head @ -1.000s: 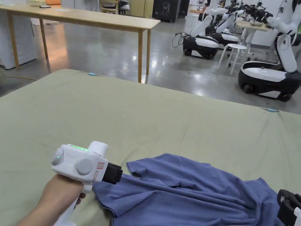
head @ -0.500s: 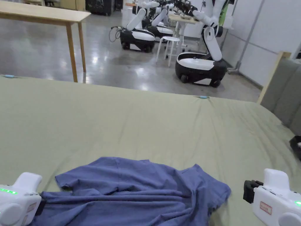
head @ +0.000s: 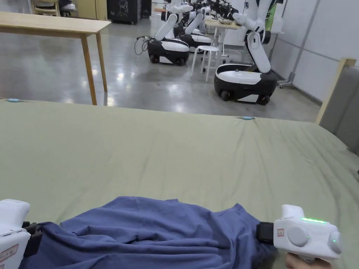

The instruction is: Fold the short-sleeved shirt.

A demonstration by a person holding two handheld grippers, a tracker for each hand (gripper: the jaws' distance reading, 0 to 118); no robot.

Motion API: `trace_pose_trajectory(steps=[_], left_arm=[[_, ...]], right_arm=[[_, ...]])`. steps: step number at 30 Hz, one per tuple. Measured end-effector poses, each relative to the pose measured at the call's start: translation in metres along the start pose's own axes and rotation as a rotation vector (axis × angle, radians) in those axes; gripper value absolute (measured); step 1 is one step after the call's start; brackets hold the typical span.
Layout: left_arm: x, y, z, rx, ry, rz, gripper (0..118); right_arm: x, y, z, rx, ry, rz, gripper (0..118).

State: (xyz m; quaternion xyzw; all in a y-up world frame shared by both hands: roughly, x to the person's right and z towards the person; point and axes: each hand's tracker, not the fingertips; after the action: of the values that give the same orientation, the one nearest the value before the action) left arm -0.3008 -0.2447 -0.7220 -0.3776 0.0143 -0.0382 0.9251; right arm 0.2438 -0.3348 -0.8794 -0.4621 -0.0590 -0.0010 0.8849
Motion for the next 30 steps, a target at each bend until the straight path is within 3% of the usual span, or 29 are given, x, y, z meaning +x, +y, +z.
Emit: trace_pose_trajectory(steps=[2, 3, 4, 7, 10, 16, 20, 30], left_arm=[[0.000, 0.001, -0.004, -0.003, -0.004, 0.004, 0], [0.000, 0.001, -0.005, -0.005, -0.003, 0.003, 0], [0.002, 0.000, -0.002, -0.004, 0.000, 0.001, 0], [-0.002, 0.003, 0.000, 0.003, -0.033, 0.027, 0], [-0.007, 0.009, 0.014, 0.040, -0.012, 0.005, 0], [-0.022, 0.045, 0.063, 0.195, 0.042, -0.032, 0], [-0.040, 0.087, 0.098, 0.303, 0.058, 0.011, 0], [-0.090, 0.204, 0.148, 0.496, 0.146, 0.086, 0]], right_arm=[[-0.003, -0.005, 0.001, 0.001, 0.002, 0.019, 29], [-0.004, -0.008, 0.006, 0.033, -0.023, 0.032, 15], [-0.006, -0.007, 0.012, 0.047, -0.007, 0.038, 10], [0.000, -0.002, 0.036, 0.081, 0.028, 0.047, 8], [0.008, 0.013, 0.075, 0.179, 0.072, 0.000, 7], [0.007, 0.050, 0.175, 0.416, 0.103, 0.075, 6], [0.008, 0.083, 0.241, 0.573, 0.143, 0.048, 6], [0.013, 0.191, 0.351, 0.810, 0.055, 0.018, 6]])
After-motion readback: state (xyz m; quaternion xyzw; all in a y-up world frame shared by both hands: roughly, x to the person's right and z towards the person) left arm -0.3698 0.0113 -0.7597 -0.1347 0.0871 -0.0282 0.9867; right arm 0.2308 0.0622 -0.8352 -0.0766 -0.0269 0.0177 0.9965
